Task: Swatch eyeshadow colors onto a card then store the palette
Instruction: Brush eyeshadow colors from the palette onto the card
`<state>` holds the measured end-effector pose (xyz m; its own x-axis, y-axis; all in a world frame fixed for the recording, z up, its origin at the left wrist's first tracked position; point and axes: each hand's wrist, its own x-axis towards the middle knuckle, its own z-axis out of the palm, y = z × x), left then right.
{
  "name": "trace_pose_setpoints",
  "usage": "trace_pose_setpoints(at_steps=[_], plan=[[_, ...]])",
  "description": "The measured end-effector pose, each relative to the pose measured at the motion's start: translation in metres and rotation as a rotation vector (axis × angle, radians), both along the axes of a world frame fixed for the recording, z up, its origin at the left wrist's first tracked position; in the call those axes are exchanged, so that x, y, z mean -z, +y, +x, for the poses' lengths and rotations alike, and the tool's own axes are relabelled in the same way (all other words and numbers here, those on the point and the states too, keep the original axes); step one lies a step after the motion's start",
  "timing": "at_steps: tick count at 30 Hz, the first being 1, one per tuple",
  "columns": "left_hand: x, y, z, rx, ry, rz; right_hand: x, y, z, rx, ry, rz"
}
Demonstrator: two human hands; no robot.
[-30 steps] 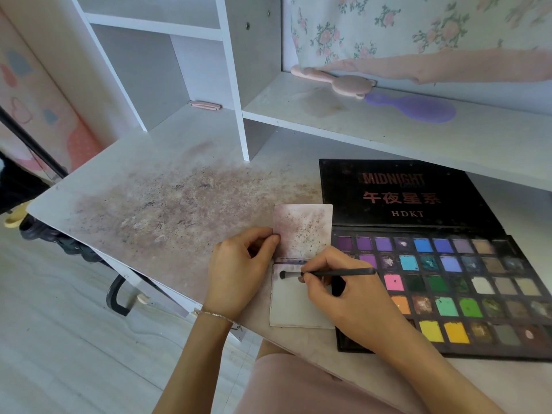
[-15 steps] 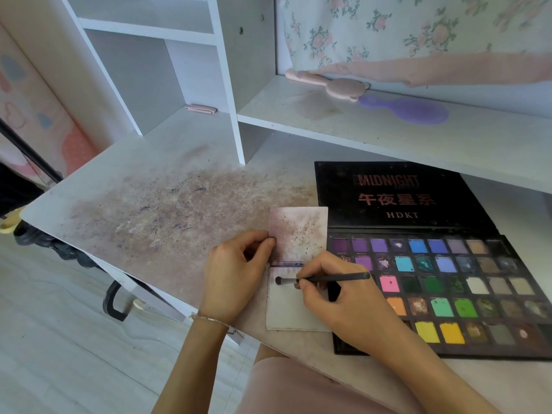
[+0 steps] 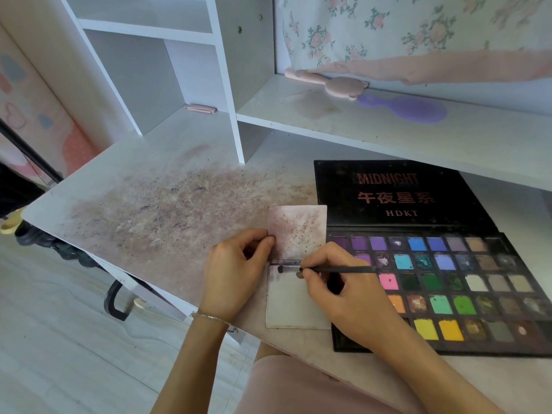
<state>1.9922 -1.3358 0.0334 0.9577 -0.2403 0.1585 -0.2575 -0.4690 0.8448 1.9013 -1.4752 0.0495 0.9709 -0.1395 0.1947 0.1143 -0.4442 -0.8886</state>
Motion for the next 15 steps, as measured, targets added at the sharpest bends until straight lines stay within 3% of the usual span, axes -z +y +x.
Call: trace_pose_setpoints(at_steps=[6,15], plan=[[-0.001,0.000,0.000,0.001,0.009,-0.004,-0.006,-0.008,-0.003,0.130,-0.106,0.235],[-0.001,0.001,-0.001,0.005,-0.010,0.002,-0.018,-0.047,-0.014,0.335,-0.170,0.188]])
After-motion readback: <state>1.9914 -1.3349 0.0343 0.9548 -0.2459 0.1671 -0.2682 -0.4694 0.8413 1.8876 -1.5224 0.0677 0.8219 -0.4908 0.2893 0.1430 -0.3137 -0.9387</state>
